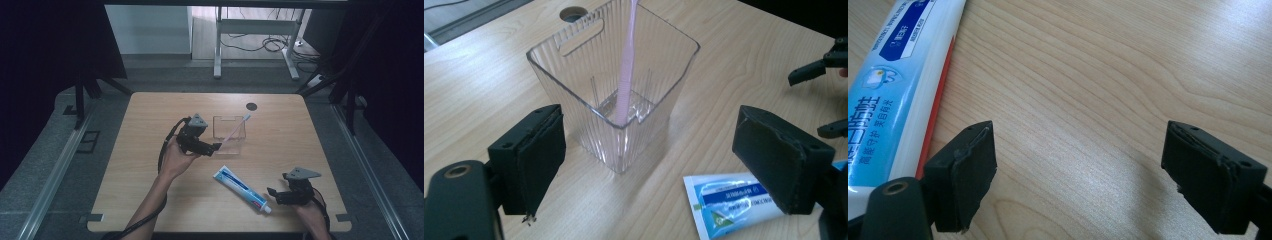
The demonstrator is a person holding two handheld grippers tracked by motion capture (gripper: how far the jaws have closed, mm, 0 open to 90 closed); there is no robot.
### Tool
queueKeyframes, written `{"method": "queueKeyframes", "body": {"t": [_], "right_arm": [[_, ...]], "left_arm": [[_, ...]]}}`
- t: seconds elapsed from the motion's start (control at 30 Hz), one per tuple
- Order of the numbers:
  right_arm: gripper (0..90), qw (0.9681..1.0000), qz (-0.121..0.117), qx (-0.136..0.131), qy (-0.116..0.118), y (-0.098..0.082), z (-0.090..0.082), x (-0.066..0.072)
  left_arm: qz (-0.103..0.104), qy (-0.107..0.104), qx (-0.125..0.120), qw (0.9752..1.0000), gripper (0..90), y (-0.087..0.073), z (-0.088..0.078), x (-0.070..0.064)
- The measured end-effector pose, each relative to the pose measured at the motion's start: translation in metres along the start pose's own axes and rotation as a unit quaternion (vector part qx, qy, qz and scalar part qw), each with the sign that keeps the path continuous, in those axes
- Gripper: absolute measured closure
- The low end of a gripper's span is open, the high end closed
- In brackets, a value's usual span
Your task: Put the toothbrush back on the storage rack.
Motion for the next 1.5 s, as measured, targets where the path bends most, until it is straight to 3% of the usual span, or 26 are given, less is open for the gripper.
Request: {"method": "queueKeyframes", "body": {"t": [0.33, 0.9, 1.5], "right_arm": [[14.9, 1.0, -0.002, -0.001, -0.001, 0.0, 0.0, 0.0], [14.8, 1.0, -0.002, 0.0, -0.001, 0.001, 0.001, 0.001], [14.2, 1.0, -0.004, -0.001, 0.0, 0.001, 0.001, 0.003]], "left_arm": [[-0.007, -0.001, -0.002, 1.0, 13.3, -0.015, -0.011, -0.001], [-0.001, 0.008, -0.006, 0.9999, 13.3, -0.045, -0.027, -0.003], [-0.029, 0.021, -0.008, 0.9993, 12.9, -0.092, -0.042, -0.002]]}}
Point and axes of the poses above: each handheld gripper's, and its own axes: z roughly forward along the jaws, y roughly out of its top, x roughly to its left, the point moved 5 cm from there along z, roughly forward along the jaws, and after that the axes turned 11 degrees about y, right-handed, at the moved point
